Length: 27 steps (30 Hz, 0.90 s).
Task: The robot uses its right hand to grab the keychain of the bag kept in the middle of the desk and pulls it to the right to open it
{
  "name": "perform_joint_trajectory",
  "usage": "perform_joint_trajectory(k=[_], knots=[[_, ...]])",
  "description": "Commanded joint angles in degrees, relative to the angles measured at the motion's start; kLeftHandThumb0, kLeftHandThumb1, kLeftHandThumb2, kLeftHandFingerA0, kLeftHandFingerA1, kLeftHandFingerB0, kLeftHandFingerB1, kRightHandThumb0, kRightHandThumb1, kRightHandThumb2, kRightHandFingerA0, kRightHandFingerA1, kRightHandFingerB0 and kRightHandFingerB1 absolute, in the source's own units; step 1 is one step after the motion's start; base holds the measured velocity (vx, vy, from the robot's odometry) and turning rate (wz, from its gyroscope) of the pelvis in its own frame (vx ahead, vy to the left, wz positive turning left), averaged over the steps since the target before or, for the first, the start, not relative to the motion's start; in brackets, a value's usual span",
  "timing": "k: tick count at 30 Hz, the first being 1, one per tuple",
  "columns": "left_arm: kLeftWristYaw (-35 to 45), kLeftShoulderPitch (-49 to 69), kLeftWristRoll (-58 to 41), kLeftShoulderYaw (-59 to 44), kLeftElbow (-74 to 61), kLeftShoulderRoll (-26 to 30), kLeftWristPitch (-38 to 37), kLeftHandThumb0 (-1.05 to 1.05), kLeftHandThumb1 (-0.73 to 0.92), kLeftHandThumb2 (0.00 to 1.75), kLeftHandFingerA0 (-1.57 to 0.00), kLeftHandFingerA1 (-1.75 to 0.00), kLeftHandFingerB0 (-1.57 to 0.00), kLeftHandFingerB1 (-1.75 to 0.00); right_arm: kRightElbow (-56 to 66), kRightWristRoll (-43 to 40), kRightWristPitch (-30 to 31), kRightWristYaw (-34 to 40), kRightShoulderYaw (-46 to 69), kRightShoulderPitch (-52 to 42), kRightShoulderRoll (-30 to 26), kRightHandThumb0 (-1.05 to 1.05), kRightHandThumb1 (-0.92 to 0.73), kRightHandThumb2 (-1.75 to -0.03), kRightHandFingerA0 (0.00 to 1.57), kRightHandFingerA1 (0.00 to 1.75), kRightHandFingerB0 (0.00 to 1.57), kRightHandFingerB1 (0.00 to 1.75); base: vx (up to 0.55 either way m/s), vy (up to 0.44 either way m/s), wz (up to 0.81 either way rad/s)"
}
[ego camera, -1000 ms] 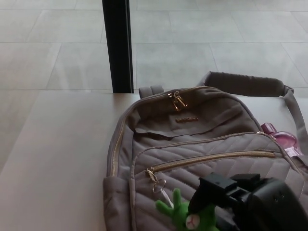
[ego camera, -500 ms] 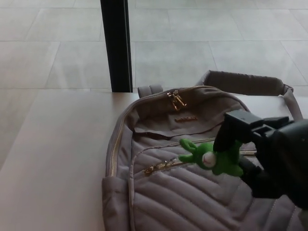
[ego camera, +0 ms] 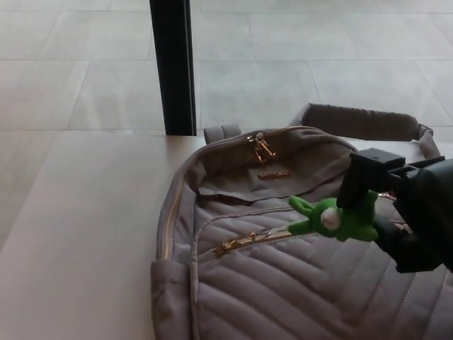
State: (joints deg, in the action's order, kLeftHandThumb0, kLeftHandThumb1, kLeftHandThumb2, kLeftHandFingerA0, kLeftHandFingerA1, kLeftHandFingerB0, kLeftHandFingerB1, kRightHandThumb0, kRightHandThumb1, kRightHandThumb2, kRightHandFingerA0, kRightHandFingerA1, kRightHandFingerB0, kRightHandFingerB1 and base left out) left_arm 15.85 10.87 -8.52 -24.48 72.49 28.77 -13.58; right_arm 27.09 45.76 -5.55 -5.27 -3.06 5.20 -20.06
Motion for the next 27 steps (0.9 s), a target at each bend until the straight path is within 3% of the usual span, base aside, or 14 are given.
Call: perform_joint_trajectory(k=[1,2,3,5,6,8,9,10,14,15,17,18,20,27], knots=[[0.03,0.13,-0.46,0.11,-0.07,0.83,0.87,-0.81,0.92,0.77,-0.59,-0.5,-0.54,-0.41,-4.03,0.86,-5.19,3.73,1.06,0.23,-4.88,-0.26,-0.47,-0.99,1.12,1.7,1.02,0.88,0.0,0.0,0.0],[0.21,0.34,-0.52,0.12,-0.16,0.71,0.63,-0.82,0.92,0.77,-0.57,-0.5,-0.54,-0.41,-6.6,1.41,-7.07,5.08,1.27,-0.44,-7.16,-0.26,-0.44,-1.02,1.08,1.74,0.96,1.21,0.0,0.0,0.0],[0.09,0.32,-0.76,-0.11,-0.08,0.62,0.64,-0.81,0.92,0.77,-0.59,-0.5,-0.54,-0.41,-7.93,2.17,-7.74,5.88,1.15,-0.59,-8.29,-0.28,-0.46,-1.02,1.07,1.75,0.91,1.38,0.0,0.0,0.0],[-0.35,0.27,-0.44,0.14,0.04,0.71,0.74,-0.81,0.92,0.78,-0.59,-0.49,-0.53,-0.41,-10.12,3.97,-7.51,6.41,1.07,-1.16,-10.35,-0.3,-0.48,-1.0,1.05,1.75,0.86,1.47,0.0,0.0,0.0],[-0.19,0.31,-0.68,-0.04,-0.04,0.7,0.8,-0.81,0.92,0.77,-0.59,-0.51,-0.55,-0.41,-11.27,3.8,-7.56,6.77,1.13,-1.41,-10.95,-0.27,-0.46,-0.98,1.04,1.75,0.91,1.32,0.0,0.0,0.0],[0.29,0.23,-1.07,-0.31,-0.02,0.69,1.29,-0.81,0.92,0.77,-0.59,-0.51,-0.54,-0.41,-12.88,4.27,-8.21,8.17,1.09,-1.56,-11.99,-0.28,-0.48,-0.97,1.03,1.75,0.9,1.3,0.0,0.0,0.0],[-0.03,0.11,-0.99,-0.29,0.12,0.69,1.41,-0.81,0.92,0.78,-0.58,-0.51,-0.52,-0.42,-13.44,4.63,-8.12,8.62,1.09,-1.82,-12.35,-0.35,-0.44,-1.05,1.28,1.38,0.98,1.09,0.0,0.0,0.0],[-0.45,0.09,-0.82,-0.17,0.17,0.57,1.35,-0.81,0.92,0.77,-0.58,-0.51,-0.53,-0.42,-14.54,4.8,-7.77,8.95,1.2,-2.42,-12.68,-0.25,-0.4,-1.09,1.02,1.75,0.89,1.25,0.0,0.0,0.0],[-0.07,0.5,-0.58,0.1,0.28,0.55,0.63,-0.81,0.92,0.79,-0.58,-0.49,-0.53,-0.41,-17.89,5.0,-7.7,11.4,0.99,-2.84,-13.0,-0.25,-0.44,-1.07,1.01,1.75,0.86,1.26,0.0,0.0,0.0],[-0.09,0.56,-0.74,-0.02,0.19,0.52,0.71,-0.82,0.92,0.79,-0.57,-0.51,-0.52,-0.42,-18.52,4.9,-7.76,11.77,0.97,-2.74,-13.13,-0.33,-0.42,-1.09,1.28,1.4,0.96,1.15,0.0,0.0,0.0],[-0.12,0.61,-0.92,-0.15,0.03,0.49,0.8,-0.82,0.92,0.79,-0.57,-0.51,-0.52,-0.42,-19.18,4.97,-7.9,12.49,0.83,-2.5,-13.31,-0.33,-0.42,-1.09,1.28,1.4,0.96,1.15,0.0,0.0,0.0],[-0.5,0.61,-1.16,-0.35,-0.23,0.48,1.21,-0.8,0.92,0.78,-0.59,-0.53,-0.55,-0.43,-19.67,4.31,-7.48,12.53,1.12,-2.02,-13.02,-0.23,-0.37,-1.11,1.01,1.75,0.77,1.49,0.0,0.0,0.0],[-0.17,0.98,-1.38,-0.55,-0.38,0.5,1.14,-0.79,0.92,0.79,-0.57,-0.51,-0.51,-0.43,-20.07,4.55,-7.53,13.67,1.3,-1.49,-13.07,-0.22,-0.31,-1.16,0.99,1.75,0.74,1.56,0.0,0.0,0.0],[0.54,1.53,-1.41,-0.7,-0.37,0.41,0.43,-0.81,0.92,0.81,-0.58,-0.51,-0.54,-0.42,-19.09,2.84,-6.36,12.13,2.83,-0.03,-12.95,-0.23,-0.39,-1.13,0.97,1.75,0.69,1.62,0.0,0.0,0.0]])
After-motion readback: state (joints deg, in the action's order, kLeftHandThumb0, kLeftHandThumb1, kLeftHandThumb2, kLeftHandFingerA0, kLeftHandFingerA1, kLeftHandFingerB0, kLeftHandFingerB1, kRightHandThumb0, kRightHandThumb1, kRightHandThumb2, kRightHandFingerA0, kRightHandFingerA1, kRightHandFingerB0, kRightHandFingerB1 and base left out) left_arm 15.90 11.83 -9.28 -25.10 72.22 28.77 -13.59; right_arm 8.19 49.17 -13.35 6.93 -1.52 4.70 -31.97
